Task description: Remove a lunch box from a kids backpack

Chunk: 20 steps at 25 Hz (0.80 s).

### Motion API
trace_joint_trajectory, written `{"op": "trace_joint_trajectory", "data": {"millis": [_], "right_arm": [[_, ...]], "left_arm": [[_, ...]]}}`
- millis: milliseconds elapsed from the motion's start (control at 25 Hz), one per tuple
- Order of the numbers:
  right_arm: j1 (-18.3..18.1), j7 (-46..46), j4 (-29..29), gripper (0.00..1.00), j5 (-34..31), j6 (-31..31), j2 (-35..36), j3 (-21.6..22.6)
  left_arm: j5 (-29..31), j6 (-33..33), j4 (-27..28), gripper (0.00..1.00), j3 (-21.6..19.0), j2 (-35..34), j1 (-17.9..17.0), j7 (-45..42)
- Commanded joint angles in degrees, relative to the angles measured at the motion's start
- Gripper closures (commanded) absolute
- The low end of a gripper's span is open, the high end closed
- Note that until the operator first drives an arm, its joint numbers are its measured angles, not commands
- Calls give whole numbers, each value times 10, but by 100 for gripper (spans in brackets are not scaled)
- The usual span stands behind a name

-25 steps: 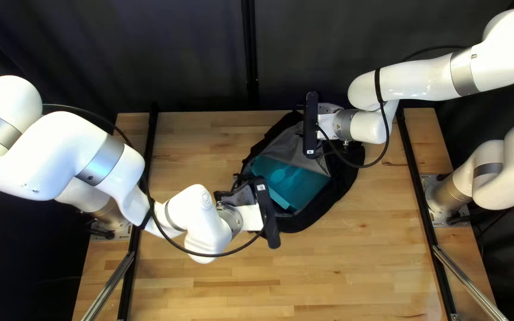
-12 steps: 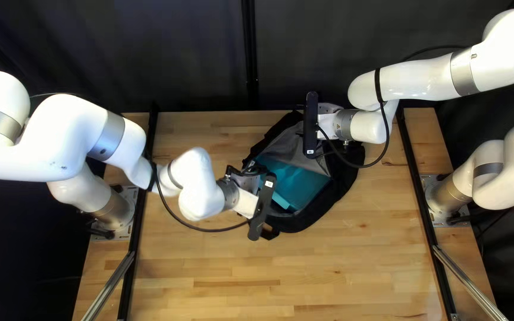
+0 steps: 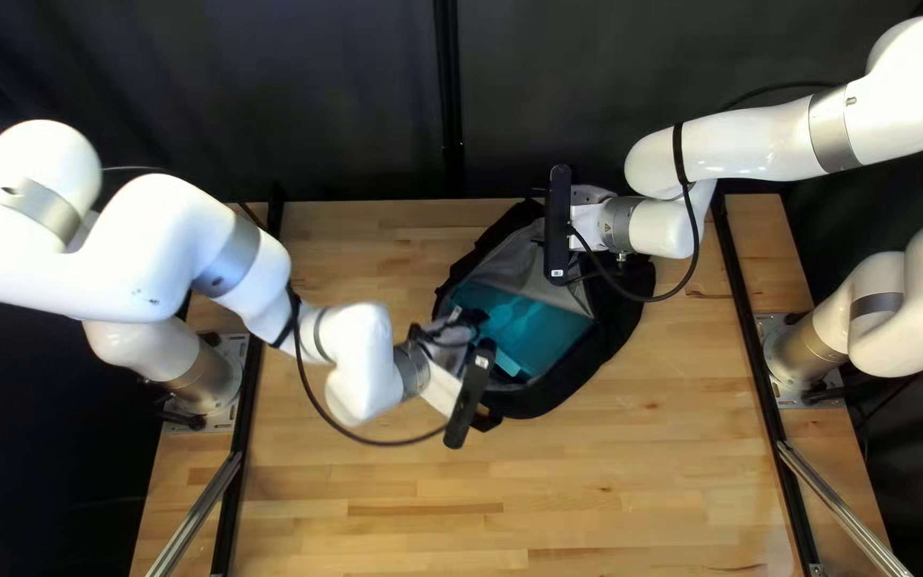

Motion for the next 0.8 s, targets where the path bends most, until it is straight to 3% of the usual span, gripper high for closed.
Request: {"op": "trace_joint_trajectory", "data": {"millis": [40, 800], "right_arm": [[0, 0, 0, 0, 0, 0, 0, 0], [0, 0, 0, 0, 0, 0, 0, 0]], "left_arm": [[26, 40, -1, 0, -1, 21, -15, -35], [88, 109, 4, 0, 24, 54, -14, -95]]}}
